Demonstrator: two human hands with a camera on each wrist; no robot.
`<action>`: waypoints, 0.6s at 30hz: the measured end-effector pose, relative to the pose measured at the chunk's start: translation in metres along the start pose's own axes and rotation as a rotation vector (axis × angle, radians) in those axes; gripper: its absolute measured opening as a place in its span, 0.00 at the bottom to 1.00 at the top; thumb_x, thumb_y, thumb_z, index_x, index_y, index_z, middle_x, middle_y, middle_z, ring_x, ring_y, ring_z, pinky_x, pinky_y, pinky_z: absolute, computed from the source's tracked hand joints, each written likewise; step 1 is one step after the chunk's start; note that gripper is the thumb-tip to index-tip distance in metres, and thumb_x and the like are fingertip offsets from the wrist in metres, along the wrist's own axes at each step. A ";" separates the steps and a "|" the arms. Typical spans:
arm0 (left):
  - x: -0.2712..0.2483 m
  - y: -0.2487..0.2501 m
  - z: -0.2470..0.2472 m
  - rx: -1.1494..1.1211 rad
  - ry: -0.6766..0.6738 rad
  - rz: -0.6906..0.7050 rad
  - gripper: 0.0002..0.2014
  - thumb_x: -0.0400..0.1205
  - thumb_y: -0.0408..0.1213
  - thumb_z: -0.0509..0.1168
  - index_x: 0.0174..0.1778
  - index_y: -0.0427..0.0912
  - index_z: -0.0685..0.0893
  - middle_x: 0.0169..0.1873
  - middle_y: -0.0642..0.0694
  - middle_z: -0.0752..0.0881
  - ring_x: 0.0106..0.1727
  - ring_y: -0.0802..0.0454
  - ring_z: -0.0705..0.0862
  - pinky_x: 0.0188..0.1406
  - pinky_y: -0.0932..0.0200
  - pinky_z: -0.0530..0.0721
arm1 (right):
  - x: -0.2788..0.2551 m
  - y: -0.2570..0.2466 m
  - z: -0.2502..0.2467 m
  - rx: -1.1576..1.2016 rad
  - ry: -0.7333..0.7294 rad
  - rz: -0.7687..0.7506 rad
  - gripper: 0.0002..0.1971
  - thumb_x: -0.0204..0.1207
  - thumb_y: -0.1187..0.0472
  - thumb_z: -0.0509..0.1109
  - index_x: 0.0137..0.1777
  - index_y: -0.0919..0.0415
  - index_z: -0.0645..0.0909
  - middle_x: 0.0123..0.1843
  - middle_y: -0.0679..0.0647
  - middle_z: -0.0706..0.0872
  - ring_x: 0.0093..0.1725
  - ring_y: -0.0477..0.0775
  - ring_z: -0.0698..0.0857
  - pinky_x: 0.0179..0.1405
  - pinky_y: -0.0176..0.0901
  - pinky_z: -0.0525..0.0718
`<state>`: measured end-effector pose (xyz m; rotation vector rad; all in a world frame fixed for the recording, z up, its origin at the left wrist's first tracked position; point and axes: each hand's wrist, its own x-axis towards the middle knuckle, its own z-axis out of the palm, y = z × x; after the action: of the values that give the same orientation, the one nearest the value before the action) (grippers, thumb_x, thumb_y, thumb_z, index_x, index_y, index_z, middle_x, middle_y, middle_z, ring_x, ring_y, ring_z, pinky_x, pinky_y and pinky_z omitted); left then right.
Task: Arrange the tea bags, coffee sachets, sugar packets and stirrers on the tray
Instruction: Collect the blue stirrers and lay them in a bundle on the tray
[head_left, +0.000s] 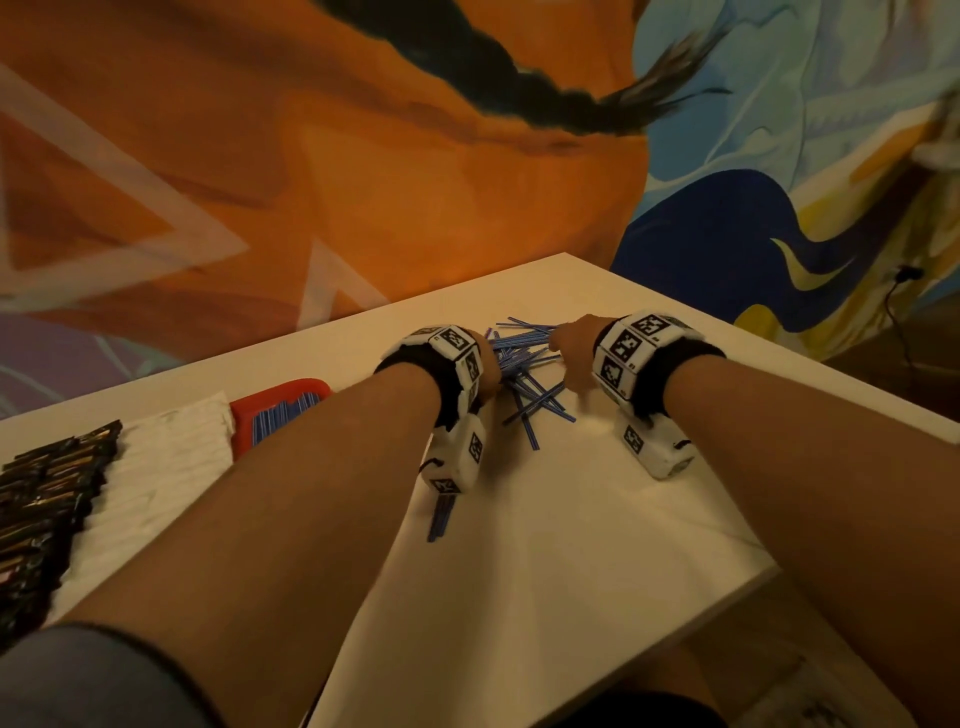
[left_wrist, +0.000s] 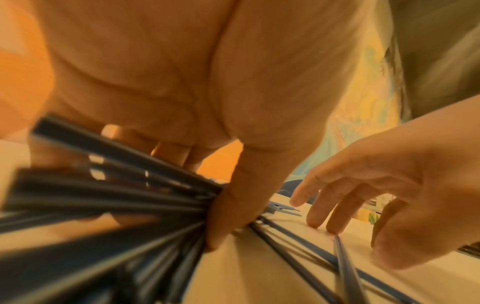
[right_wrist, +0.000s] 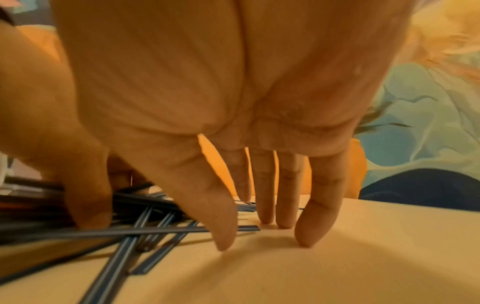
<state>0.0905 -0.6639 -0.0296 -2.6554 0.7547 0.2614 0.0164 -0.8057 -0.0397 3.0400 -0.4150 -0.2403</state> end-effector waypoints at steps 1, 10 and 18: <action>0.003 0.000 0.001 0.006 -0.033 -0.028 0.10 0.81 0.41 0.71 0.53 0.41 0.86 0.35 0.46 0.80 0.54 0.42 0.87 0.60 0.48 0.87 | 0.001 -0.001 0.001 -0.025 0.001 -0.007 0.25 0.71 0.47 0.71 0.66 0.55 0.78 0.57 0.55 0.86 0.51 0.60 0.87 0.55 0.57 0.88; 0.000 -0.002 0.009 0.088 -0.092 -0.017 0.04 0.84 0.43 0.66 0.48 0.47 0.84 0.44 0.45 0.86 0.52 0.44 0.88 0.61 0.42 0.88 | -0.001 -0.002 -0.008 -0.003 -0.028 -0.007 0.31 0.66 0.44 0.64 0.69 0.56 0.78 0.63 0.58 0.86 0.58 0.63 0.86 0.60 0.60 0.86; -0.020 -0.021 0.014 -0.450 -0.027 -0.109 0.15 0.88 0.33 0.60 0.68 0.31 0.82 0.39 0.40 0.78 0.57 0.36 0.85 0.61 0.45 0.85 | -0.007 0.001 -0.012 0.048 -0.015 -0.007 0.37 0.58 0.42 0.58 0.69 0.55 0.78 0.63 0.58 0.86 0.59 0.63 0.86 0.61 0.59 0.85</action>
<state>0.0844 -0.6325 -0.0305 -3.0938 0.5940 0.4871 0.0117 -0.8040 -0.0270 3.0887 -0.4171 -0.2580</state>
